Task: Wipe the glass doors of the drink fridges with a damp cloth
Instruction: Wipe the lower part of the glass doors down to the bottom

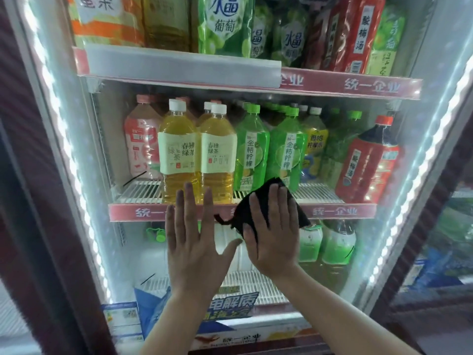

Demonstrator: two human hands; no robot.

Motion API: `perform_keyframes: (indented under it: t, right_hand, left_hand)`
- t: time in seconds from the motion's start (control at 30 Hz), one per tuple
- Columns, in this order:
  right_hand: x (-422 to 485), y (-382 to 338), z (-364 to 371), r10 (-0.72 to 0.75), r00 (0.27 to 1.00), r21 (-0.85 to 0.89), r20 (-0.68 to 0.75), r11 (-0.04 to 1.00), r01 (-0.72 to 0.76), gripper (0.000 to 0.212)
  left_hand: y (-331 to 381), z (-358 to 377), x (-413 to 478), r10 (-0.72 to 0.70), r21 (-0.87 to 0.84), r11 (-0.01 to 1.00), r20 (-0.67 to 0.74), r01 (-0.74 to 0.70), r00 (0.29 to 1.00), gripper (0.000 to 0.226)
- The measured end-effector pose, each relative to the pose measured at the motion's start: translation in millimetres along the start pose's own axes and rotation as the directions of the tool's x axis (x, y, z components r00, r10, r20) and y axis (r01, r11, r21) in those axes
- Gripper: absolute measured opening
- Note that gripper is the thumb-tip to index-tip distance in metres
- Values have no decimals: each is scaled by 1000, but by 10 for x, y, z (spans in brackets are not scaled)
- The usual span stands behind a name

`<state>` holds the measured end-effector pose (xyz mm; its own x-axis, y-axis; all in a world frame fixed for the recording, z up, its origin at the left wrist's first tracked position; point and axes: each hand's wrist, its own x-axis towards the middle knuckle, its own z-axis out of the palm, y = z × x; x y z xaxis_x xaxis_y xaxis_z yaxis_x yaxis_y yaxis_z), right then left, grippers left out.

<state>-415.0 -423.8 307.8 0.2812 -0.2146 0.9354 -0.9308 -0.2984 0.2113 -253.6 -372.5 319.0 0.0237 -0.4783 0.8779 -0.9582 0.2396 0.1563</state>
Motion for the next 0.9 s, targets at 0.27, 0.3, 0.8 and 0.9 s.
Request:
perform_keyframes:
  t: [0.27,0.3,0.8,0.9]
  right_hand:
    - [-34,241,-129,-335,930,19,152,942,336,64]
    - [132,278,-173,-335,931,32,142,942,334,65]
    - [158,-36,-89,-55,998,71,25,996,54,60]
    - [-245,-135,-30,-136,977,37,162,991,132,67]
  left_hand:
    - [-206,-36,-80,57,43,997,101,-61,993,121]
    - [-203,-49,-83,51,42,998,109,-56,993,125]
    - [-203,-75,-84,61,18,998,89,-63,994,122]
    - [-236,-73,-139,42,54,997,77,-46,996,119]
